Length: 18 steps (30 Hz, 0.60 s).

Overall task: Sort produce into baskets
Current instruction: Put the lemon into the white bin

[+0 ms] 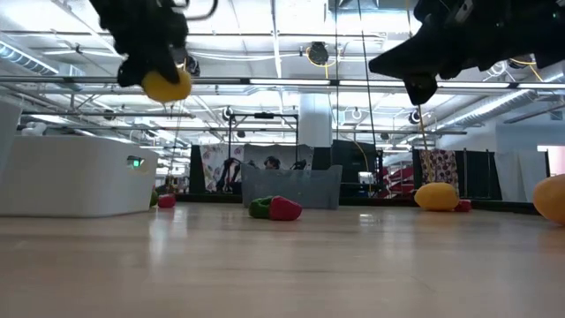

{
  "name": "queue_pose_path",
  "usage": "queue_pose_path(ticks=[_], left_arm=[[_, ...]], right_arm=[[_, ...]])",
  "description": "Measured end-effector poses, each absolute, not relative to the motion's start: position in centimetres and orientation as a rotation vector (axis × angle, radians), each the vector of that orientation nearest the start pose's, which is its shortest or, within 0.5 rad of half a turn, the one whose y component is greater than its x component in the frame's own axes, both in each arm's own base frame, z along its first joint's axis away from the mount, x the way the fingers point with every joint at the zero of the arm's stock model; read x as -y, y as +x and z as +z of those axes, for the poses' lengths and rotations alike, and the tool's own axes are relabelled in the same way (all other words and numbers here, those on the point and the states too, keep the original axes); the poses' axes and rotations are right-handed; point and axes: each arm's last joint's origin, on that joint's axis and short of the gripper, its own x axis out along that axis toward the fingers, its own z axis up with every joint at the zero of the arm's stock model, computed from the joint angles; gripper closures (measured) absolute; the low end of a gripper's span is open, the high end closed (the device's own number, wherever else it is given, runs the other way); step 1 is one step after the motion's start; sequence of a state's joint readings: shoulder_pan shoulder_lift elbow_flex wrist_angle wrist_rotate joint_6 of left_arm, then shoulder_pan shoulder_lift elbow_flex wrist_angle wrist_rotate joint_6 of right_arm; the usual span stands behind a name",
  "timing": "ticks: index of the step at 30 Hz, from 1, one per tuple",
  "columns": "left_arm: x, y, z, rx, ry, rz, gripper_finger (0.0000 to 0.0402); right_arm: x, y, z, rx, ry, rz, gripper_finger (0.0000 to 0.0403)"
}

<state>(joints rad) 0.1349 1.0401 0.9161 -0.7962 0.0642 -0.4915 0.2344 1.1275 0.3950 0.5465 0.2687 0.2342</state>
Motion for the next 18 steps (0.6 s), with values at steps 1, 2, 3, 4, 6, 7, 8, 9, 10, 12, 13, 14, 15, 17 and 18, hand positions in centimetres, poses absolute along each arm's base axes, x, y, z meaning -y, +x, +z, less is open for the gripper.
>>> queue_pose_path(ticks=[1, 2, 3, 4, 6, 7, 8, 9, 10, 12, 13, 14, 15, 17, 18], left_arm=[[-1.6, 19.4, 28.3, -0.900, -0.529, 0.254, 0.0184], [-0.9, 19.4, 28.3, -0.921, -0.512, 0.223, 0.0184], [-0.2, 19.3, 28.1, -0.948, -0.494, 0.196, 0.0184], [0.4, 19.1, 28.0, -0.982, -0.476, 0.180, 0.0184], [1.3, 18.6, 27.6, -1.051, -0.451, 0.191, 0.0184], [1.6, 18.2, 27.4, -1.081, -0.441, 0.218, 0.0184], [1.8, 17.9, 27.3, -1.102, -0.431, 0.250, 0.0184], [1.9, 17.7, 27.2, -1.120, -0.419, 0.279, 0.0184], [2.0, 17.5, 27.1, -1.137, -0.409, 0.301, 0.0184], [2.1, 17.1, 27.0, -1.167, -0.401, 0.324, 0.0184], [2.1, 17.0, 26.9, -1.174, -0.402, 0.330, 0.0184], [2.2, 16.9, 26.9, -1.182, -0.398, 0.332, 0.0184], [2.1, 16.8, 26.9, -1.194, -0.392, 0.334, 0.0184], [2.1, 16.6, 26.8, -1.224, -0.361, 0.332, 0.0184], [2.1, 16.5, 26.7, -1.242, -0.343, 0.329, 0.0184]], right_arm=[[-4.4, 21.9, 20.6, -0.166, 0.200, -0.055, 0.0403], [-4.4, 21.9, 20.7, -0.158, 0.211, -0.055, 0.0403], [-4.4, 21.9, 20.7, -0.153, 0.218, -0.054, 0.0403], [-4.4, 21.9, 20.7, -0.150, 0.225, -0.054, 0.0403], [-4.5, 21.9, 20.8, -0.149, 0.239, -0.053, 0.0403], [-4.5, 21.9, 20.8, -0.149, 0.243, -0.052, 0.0403], [-4.5, 21.9, 20.8, -0.149, 0.246, -0.052, 0.0403], [-4.5, 21.9, 20.8, -0.149, 0.247, -0.052, 0.0403], [-4.5, 21.9, 20.8, -0.149, 0.247, -0.052, 0.0403], [-4.5, 21.9, 20.8, -0.149, 0.247, -0.052, 0.0403], [-4.5, 21.9, 20.8, -0.149, 0.247, -0.052, 0.0403], [-4.5, 21.9, 20.8, -0.149, 0.246, -0.052, 0.0403], [-4.5, 21.9, 20.8, -0.149, 0.246, -0.052, 0.0403], [-4.5, 21.9, 20.8, -0.150, 0.240, -0.051, 0.0403], [-4.5, 21.9, 20.7, -0.150, 0.233, -0.051, 0.0403]])
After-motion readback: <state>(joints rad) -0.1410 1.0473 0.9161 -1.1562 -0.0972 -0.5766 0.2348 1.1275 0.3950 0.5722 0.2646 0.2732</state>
